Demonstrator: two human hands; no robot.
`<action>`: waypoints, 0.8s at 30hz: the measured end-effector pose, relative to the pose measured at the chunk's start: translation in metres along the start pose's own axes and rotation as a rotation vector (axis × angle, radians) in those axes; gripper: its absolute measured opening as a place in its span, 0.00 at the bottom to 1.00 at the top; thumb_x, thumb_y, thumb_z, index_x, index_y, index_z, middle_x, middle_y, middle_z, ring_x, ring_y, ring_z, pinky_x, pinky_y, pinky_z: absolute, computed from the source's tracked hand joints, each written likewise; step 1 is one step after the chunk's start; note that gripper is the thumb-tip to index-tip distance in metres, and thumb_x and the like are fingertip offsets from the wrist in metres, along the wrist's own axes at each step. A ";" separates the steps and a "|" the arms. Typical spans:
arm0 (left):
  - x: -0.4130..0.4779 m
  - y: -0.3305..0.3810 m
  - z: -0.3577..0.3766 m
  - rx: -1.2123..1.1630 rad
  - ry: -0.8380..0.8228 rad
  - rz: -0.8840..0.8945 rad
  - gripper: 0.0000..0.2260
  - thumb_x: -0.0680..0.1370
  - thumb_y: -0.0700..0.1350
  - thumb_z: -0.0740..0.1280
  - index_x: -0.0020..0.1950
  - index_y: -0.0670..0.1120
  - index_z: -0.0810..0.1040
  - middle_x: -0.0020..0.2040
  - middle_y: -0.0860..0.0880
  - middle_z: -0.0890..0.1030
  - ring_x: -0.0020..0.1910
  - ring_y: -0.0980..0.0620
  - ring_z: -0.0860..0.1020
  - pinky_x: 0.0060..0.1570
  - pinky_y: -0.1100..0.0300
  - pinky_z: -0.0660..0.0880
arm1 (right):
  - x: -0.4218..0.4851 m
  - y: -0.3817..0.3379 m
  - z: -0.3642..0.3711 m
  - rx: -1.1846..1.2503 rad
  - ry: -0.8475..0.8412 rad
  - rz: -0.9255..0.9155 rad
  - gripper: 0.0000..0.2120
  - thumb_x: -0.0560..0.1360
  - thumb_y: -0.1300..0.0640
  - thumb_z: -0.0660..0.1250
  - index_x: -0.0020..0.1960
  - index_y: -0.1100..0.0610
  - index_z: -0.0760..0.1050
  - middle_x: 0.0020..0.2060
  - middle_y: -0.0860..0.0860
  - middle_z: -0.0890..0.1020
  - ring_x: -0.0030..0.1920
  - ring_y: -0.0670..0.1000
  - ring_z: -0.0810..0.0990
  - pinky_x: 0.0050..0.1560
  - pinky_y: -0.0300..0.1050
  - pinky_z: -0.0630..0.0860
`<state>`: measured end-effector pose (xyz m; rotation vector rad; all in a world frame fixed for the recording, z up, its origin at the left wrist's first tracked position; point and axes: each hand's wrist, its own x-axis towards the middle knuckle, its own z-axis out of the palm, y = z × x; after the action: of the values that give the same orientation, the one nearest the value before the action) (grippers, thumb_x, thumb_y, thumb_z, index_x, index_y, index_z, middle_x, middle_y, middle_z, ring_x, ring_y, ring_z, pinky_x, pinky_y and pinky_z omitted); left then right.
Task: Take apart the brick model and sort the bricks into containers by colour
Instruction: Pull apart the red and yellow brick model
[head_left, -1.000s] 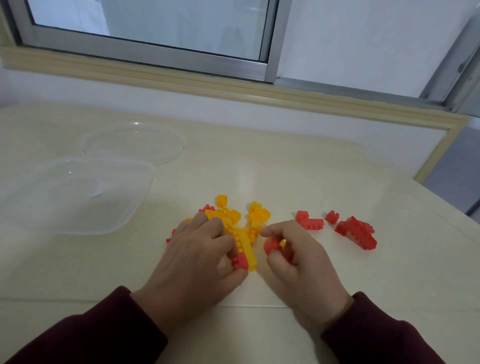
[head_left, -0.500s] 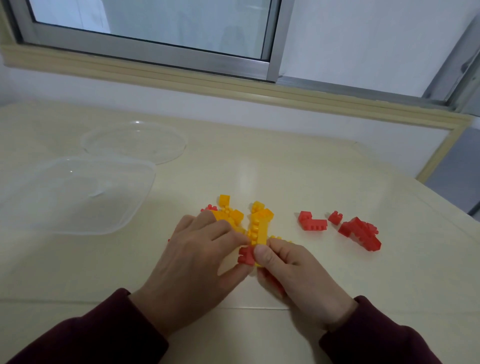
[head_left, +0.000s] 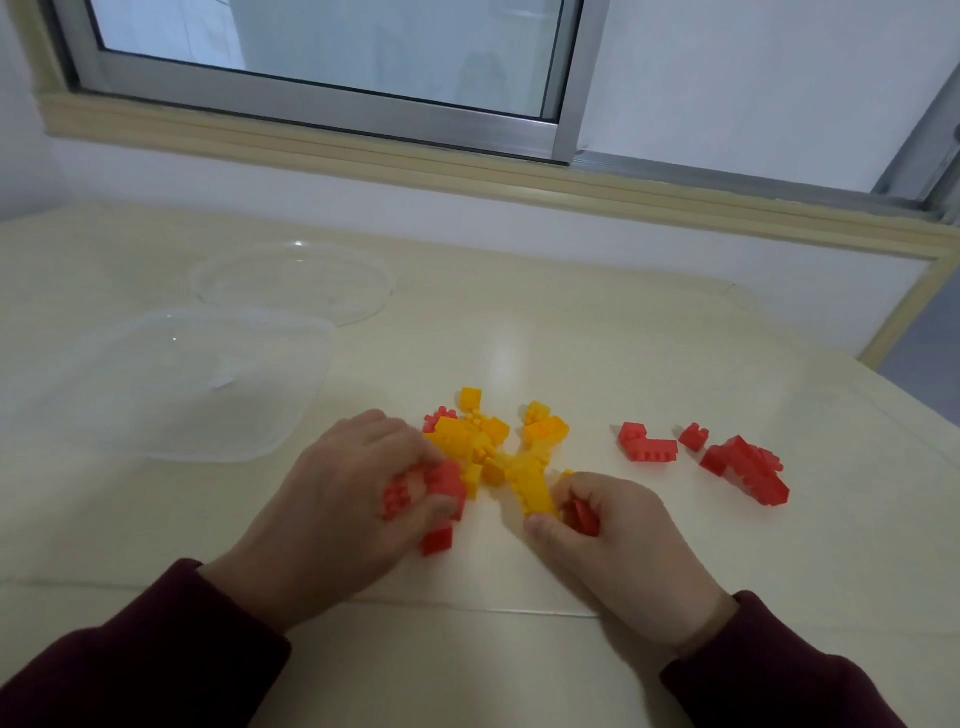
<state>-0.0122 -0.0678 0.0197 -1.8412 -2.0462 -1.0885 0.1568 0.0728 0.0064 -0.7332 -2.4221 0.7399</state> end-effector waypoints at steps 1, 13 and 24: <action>-0.001 -0.002 -0.004 -0.038 0.045 -0.055 0.08 0.66 0.51 0.69 0.40 0.49 0.77 0.38 0.57 0.77 0.36 0.60 0.71 0.39 0.63 0.69 | 0.000 -0.001 0.002 -0.054 0.039 -0.003 0.11 0.67 0.48 0.69 0.35 0.55 0.74 0.26 0.45 0.69 0.29 0.45 0.68 0.33 0.37 0.64; -0.008 0.014 -0.002 -0.159 0.091 -0.006 0.09 0.67 0.51 0.70 0.39 0.47 0.78 0.37 0.53 0.76 0.39 0.56 0.73 0.39 0.63 0.70 | -0.005 -0.047 0.027 0.578 -0.096 -0.012 0.14 0.66 0.44 0.64 0.43 0.53 0.80 0.21 0.40 0.71 0.25 0.39 0.68 0.27 0.28 0.63; -0.023 -0.037 -0.017 -0.037 -0.065 -0.255 0.29 0.60 0.69 0.63 0.56 0.57 0.73 0.52 0.55 0.72 0.53 0.59 0.70 0.51 0.64 0.68 | 0.004 -0.038 0.038 0.118 0.057 -0.074 0.12 0.68 0.60 0.70 0.47 0.45 0.81 0.28 0.36 0.75 0.32 0.38 0.73 0.37 0.29 0.66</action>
<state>-0.0464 -0.0946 0.0041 -1.6859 -2.3644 -1.1466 0.1183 0.0345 0.0032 -0.6071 -2.3194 0.8134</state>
